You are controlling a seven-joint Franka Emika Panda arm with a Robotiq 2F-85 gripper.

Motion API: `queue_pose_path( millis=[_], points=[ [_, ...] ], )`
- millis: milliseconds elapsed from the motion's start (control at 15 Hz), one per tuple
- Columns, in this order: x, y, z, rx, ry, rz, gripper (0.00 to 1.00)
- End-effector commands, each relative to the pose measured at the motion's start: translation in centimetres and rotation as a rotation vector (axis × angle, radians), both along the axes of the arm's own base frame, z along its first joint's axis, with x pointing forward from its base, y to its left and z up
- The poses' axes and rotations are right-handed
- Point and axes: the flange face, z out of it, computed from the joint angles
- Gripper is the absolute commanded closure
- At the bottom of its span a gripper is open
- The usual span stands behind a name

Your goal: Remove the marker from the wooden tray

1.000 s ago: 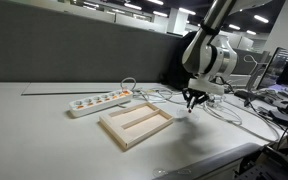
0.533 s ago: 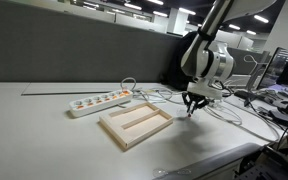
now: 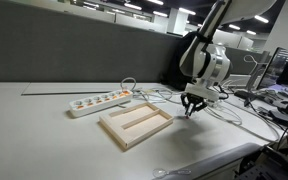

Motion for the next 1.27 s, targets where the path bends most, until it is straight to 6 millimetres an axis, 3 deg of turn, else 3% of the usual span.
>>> queue_pose_path(
  millis=[0, 67, 200, 600, 1200],
  points=[
    [0.8, -0.5, -0.1, 0.035, 0.003, -0.043, 0.74],
    [0.8, -0.6, -0.1, 0.040, 0.005, -0.049, 0.47],
    [0.8, -0.7, -0.1, 0.046, 0.008, -0.056, 0.41],
    [0.7, -0.7, 0.3, 0.033, 0.004, -0.067, 0.04],
    [1.3, 0.4, 3.3, -0.013, -0.053, -0.026, 0.00]
  ],
)
